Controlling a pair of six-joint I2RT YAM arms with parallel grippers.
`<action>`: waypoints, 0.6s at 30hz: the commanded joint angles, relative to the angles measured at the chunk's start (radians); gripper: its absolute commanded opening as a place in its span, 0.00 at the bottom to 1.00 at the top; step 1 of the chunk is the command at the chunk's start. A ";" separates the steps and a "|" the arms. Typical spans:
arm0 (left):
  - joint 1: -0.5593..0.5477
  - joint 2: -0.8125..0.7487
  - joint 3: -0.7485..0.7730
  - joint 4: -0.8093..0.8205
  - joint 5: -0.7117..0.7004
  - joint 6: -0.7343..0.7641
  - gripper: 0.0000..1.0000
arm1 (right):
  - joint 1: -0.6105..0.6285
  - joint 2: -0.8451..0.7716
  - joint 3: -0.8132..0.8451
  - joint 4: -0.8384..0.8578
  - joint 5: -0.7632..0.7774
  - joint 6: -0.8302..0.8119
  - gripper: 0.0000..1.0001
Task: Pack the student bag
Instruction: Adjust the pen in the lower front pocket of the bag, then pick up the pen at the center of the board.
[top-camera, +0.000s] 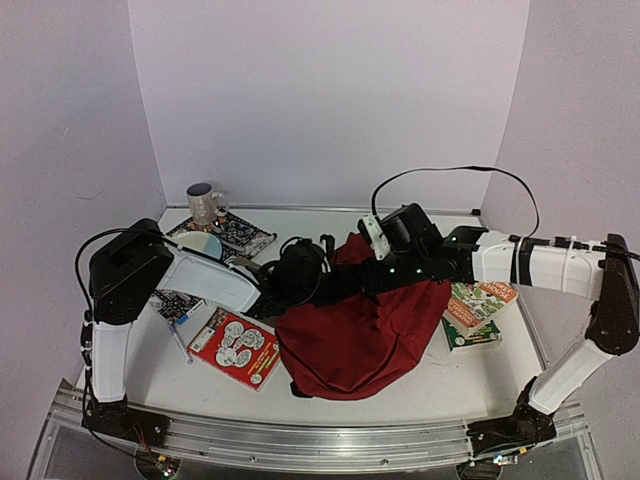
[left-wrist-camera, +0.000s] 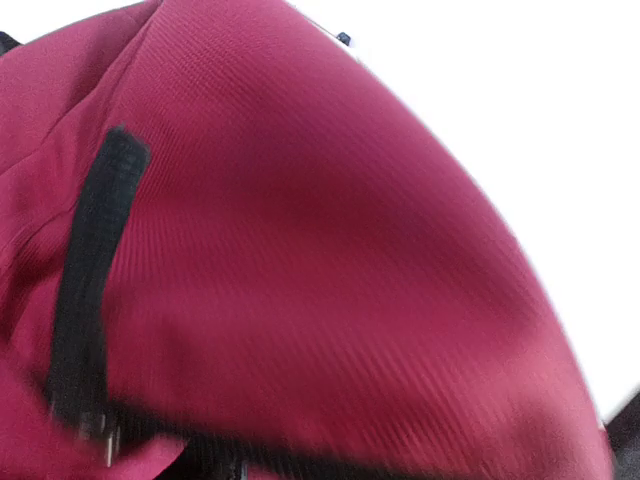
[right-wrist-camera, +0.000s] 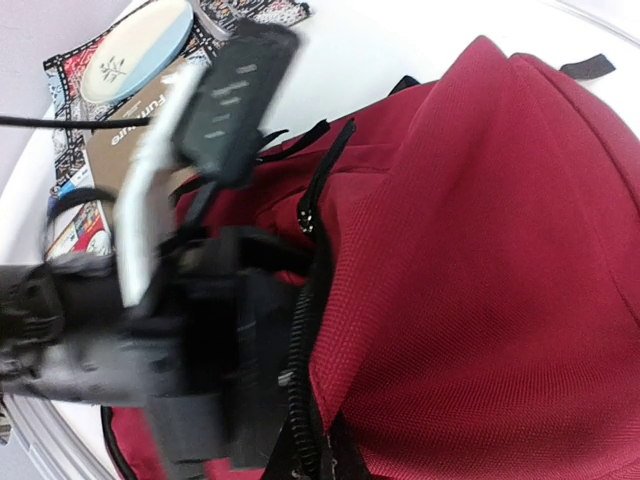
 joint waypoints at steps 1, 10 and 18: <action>-0.018 -0.157 -0.079 0.068 -0.034 0.072 0.46 | 0.005 -0.037 -0.016 0.010 0.066 0.000 0.00; -0.022 -0.422 -0.351 -0.004 -0.194 0.133 0.63 | -0.015 -0.031 0.006 0.008 0.075 -0.015 0.00; 0.007 -0.644 -0.432 -0.403 -0.383 0.133 0.81 | -0.015 -0.016 0.026 0.008 0.055 -0.056 0.00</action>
